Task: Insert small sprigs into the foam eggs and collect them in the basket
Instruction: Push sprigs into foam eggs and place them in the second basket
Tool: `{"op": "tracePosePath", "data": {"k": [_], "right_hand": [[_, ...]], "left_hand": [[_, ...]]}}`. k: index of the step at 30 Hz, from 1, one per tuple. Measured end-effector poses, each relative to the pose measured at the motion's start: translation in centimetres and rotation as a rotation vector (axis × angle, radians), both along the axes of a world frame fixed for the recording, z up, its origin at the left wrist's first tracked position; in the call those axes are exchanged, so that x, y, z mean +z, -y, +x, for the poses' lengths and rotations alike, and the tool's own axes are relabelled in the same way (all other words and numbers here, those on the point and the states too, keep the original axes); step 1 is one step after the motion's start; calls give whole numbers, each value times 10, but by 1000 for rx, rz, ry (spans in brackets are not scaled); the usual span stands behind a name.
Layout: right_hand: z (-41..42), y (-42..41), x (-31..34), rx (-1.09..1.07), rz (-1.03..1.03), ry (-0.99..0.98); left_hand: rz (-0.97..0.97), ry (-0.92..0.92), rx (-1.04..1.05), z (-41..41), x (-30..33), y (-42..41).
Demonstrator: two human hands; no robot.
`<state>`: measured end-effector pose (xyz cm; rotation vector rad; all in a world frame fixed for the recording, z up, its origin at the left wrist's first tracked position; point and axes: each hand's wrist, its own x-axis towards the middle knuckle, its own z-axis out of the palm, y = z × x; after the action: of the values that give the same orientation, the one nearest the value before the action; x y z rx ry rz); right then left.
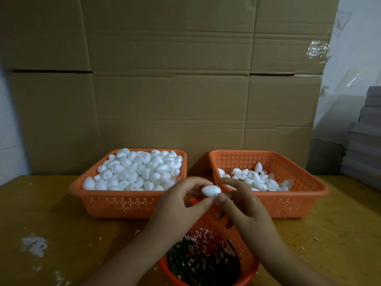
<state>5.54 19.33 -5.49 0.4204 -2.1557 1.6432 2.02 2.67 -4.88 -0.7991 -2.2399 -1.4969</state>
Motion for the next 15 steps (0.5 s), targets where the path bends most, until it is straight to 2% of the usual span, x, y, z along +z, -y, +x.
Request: {"op": "tracePosePath", "data": {"k": [5, 8, 12, 15], "right_hand": [[-2, -3, 8, 43, -101, 25], [-5, -14, 15, -106, -92, 2], [-12, -45, 20, -435, 123, -105], [-20, -66, 15, -583, 322, -97]], "left_hand": [[-98, -68, -18, 3, 1, -2], [-149, -88, 38, 0, 7, 6], [-239, -179, 287, -19, 19, 37], [-356, -159, 472, -34, 22, 64]]}}
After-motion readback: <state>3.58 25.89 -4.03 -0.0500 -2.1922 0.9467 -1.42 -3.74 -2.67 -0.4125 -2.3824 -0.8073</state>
